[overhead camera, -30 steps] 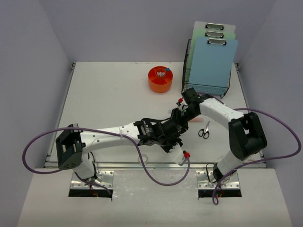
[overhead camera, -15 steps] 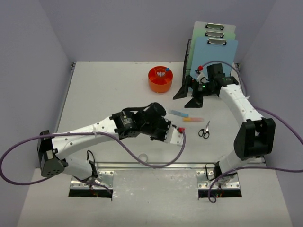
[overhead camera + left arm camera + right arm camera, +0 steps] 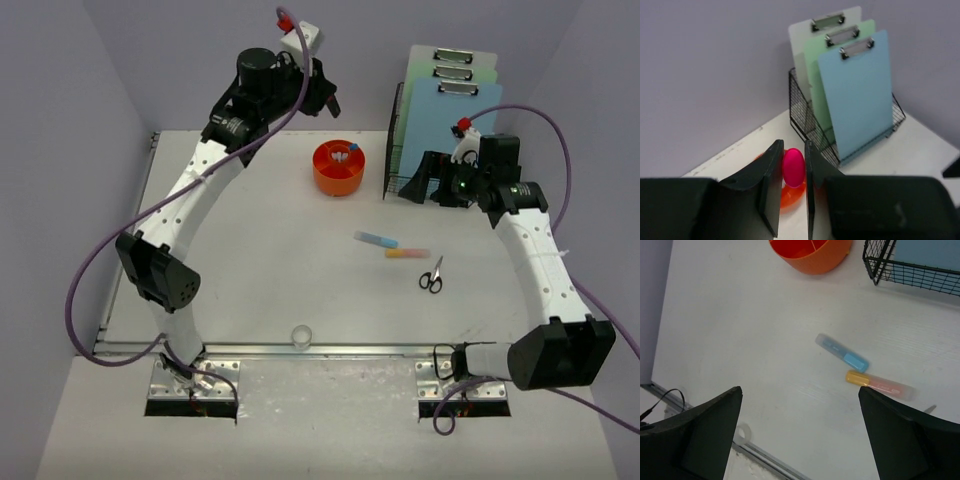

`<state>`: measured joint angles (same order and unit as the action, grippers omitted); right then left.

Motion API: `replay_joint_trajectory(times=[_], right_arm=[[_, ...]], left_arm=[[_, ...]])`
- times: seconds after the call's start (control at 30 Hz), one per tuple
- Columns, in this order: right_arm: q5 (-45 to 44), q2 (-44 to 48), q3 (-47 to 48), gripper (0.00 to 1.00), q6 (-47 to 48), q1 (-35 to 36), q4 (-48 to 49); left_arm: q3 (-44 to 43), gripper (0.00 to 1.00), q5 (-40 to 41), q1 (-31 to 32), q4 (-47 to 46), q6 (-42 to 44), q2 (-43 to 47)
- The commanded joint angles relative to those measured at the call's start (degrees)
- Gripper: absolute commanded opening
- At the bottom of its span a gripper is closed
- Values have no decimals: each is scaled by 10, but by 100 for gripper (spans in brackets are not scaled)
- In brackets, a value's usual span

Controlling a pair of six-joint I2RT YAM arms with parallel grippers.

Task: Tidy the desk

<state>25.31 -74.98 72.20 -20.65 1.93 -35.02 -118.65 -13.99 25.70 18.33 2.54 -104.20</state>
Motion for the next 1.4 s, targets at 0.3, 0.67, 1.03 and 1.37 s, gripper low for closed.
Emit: replay_joint_trajectory(times=[0.3,0.67,1.03,1.37], right_arm=[[-82,60,-82,99,43,-4,67],[-89,53,-83,99,47,-4,59],[-81,48,-92,99,58,-4,60],[-34,45,-73,99,81,-4,46]], left_arm=[[52,0,16,-59,-347,-4,-128],[35,0,-42,-64,-359,-16,-237],[59,0,-72,-64,-345,-9,-281],[71,0,-69,-65,-343,13,-304]])
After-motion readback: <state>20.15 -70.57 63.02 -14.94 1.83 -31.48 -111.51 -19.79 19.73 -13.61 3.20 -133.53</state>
